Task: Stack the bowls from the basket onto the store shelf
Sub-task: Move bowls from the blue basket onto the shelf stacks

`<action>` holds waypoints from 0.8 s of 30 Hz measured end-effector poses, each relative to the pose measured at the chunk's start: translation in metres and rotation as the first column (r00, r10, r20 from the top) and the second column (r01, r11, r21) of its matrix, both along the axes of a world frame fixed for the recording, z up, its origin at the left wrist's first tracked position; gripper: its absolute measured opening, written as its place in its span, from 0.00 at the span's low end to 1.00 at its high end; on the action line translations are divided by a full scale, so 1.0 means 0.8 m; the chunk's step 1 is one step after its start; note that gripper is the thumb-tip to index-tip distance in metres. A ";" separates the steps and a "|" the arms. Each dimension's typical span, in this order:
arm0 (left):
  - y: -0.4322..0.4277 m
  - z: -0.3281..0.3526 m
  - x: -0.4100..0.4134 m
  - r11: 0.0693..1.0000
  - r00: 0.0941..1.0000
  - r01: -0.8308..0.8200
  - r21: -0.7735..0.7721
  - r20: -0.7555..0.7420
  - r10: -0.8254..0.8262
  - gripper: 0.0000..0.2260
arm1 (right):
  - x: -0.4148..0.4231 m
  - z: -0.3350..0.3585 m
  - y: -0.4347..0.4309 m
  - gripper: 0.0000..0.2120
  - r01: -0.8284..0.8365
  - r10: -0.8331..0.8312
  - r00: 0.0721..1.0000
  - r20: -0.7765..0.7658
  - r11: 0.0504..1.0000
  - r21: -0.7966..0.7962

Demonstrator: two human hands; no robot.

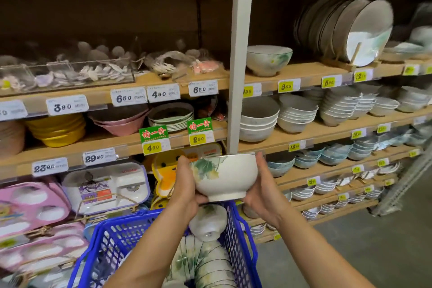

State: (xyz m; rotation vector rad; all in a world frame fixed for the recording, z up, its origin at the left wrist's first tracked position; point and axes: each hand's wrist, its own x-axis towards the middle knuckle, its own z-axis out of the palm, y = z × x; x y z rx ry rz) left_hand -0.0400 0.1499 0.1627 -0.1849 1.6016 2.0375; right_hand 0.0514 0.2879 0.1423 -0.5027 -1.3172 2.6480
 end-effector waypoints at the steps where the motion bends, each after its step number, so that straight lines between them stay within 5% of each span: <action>1: 0.008 0.010 0.005 1.000 1.000 0.006 0.022 -0.017 -0.006 0.22 | 0.003 0.009 0.011 0.36 0.007 -0.006 1.000 -0.027 1.000 0.016; 11: 0.163 0.114 0.091 0.958 0.970 -0.047 0.282 -0.215 0.111 0.15 | 0.063 0.102 0.142 0.35 0.265 -0.218 0.960 -0.174 0.906 0.330; 17: 0.258 0.159 0.117 0.971 0.941 -0.063 0.229 -0.310 0.134 0.13 | 0.079 0.156 0.237 0.25 0.253 -0.164 0.958 -0.237 0.872 0.419; 24: 0.321 0.231 0.092 0.978 0.864 -0.130 0.165 -0.464 0.193 0.15 | 0.051 0.229 0.300 0.35 0.235 -0.068 0.935 -0.347 0.853 0.466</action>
